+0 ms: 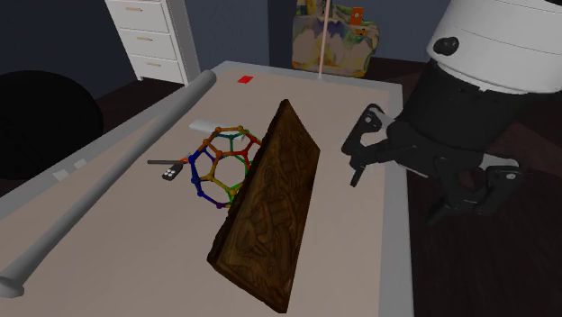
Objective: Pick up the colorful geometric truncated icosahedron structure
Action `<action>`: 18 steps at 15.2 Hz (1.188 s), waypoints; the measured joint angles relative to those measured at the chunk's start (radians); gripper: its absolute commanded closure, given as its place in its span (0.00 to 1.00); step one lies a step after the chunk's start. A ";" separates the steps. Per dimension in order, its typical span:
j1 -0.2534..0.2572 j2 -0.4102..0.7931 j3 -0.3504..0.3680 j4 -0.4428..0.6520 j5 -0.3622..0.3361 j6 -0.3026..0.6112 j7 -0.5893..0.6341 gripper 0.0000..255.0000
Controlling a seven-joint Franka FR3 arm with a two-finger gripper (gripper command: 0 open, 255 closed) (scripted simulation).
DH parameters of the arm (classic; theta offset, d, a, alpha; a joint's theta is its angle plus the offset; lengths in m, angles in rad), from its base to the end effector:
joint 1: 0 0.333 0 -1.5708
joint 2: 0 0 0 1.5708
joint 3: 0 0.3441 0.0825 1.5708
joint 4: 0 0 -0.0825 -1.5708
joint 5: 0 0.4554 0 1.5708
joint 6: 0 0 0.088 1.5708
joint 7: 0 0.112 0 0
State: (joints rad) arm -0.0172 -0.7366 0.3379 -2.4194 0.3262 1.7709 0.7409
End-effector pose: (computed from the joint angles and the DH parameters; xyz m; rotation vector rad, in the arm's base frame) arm 0.3666 0.1713 0.5517 -2.9113 0.8242 -0.0169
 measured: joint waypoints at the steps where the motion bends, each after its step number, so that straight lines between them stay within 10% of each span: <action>1: -0.003 0.023 0.035 0.009 0.020 0.023 0.052 0.00; 9: -0.080 0.230 0.246 0.153 0.083 0.152 0.435 0.00; 18: -0.216 0.630 0.509 0.439 -0.109 0.301 0.951 0.00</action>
State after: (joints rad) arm -0.2334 -0.1071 0.8473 -1.9801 0.2174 2.0714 1.6923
